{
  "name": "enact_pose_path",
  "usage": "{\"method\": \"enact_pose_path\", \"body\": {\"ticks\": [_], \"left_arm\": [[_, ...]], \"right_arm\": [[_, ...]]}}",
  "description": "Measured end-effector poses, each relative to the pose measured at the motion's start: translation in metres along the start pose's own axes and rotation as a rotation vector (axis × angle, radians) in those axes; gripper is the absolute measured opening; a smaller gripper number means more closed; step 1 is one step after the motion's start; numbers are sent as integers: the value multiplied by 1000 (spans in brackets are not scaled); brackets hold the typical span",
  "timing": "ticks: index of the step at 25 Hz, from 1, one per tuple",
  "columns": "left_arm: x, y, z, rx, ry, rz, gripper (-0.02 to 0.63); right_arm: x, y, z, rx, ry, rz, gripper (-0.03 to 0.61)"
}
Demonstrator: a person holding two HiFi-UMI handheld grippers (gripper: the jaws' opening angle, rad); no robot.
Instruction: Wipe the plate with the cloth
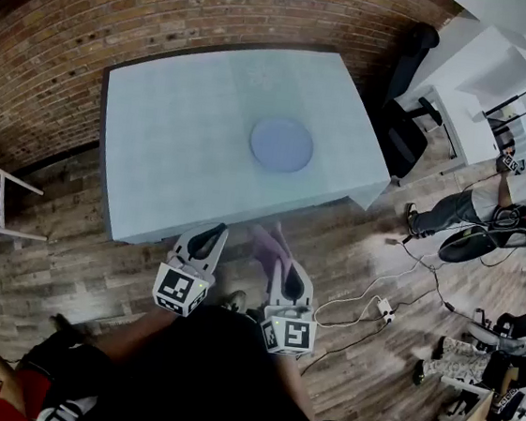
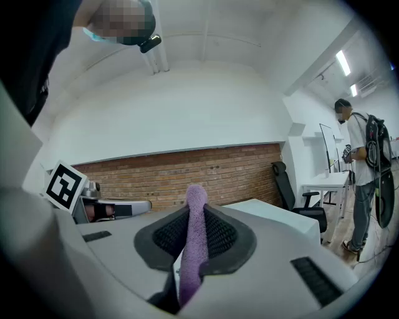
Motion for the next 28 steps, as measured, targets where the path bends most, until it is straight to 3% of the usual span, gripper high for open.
{"method": "enact_pose_path", "body": {"ticks": [15, 28], "left_arm": [[-12, 3, 16, -22, -7, 4, 38], [-27, 24, 58, -70, 69, 46, 38]], "right_arm": [[4, 3, 14, 35, 18, 11, 59], [19, 16, 60, -25, 94, 35, 60]]}}
Point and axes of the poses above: the fingertips, and each gripper's own axes: x forward along the fingers, z to its left, y out of its underside, the point moved 3 cm from there along -x, backward along the fingers, and after that the axes turned 13 degrees about y, right-handed, at the moved point
